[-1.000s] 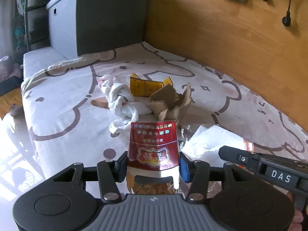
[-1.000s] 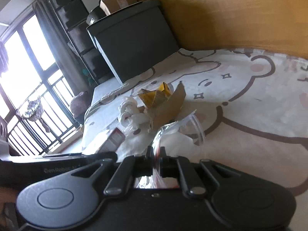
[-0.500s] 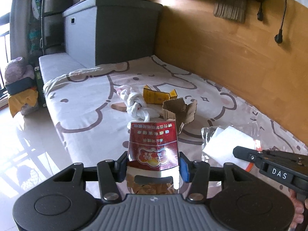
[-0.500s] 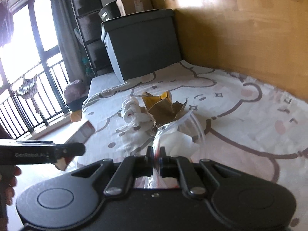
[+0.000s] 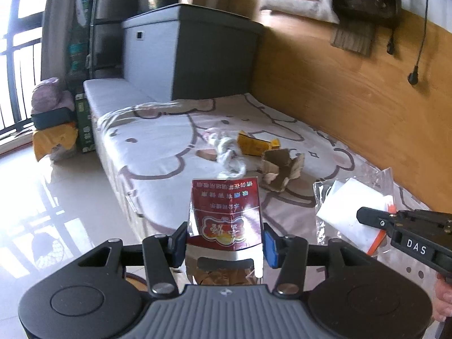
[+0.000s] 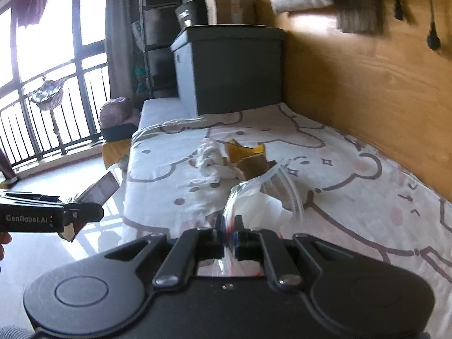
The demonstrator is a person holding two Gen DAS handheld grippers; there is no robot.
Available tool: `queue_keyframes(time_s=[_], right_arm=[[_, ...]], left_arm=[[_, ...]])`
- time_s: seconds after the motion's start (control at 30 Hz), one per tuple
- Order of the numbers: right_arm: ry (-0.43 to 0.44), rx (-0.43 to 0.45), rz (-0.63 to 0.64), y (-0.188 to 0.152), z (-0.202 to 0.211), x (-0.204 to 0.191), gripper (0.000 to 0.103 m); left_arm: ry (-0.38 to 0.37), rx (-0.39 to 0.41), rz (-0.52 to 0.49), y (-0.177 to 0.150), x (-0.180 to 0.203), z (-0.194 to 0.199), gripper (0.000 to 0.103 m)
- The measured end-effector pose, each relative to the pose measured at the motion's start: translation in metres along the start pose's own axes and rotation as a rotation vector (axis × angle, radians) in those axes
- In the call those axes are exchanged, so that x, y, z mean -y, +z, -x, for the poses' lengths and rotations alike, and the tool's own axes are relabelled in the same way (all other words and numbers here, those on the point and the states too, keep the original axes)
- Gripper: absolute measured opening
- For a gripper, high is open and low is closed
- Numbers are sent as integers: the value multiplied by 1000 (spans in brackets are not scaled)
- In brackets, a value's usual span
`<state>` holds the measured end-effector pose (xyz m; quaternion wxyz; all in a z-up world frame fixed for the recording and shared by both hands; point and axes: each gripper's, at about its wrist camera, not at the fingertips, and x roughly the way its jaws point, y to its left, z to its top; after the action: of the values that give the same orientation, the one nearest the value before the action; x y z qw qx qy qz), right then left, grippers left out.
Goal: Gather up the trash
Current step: 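Lift the red snack packet with the left tool while the right tool lifts the clear bag, then carry the red packet and clear bag with both tools over the trash bin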
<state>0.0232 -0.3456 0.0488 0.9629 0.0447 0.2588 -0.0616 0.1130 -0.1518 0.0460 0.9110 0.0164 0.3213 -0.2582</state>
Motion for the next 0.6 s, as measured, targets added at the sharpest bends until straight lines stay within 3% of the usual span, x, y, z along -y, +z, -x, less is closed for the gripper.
queue_keyframes(time_s=[0.6], right_arm=[[163,-20,177,11,-38,-128,6]], left_arm=[[134,36,153,-29,-120,46,52]])
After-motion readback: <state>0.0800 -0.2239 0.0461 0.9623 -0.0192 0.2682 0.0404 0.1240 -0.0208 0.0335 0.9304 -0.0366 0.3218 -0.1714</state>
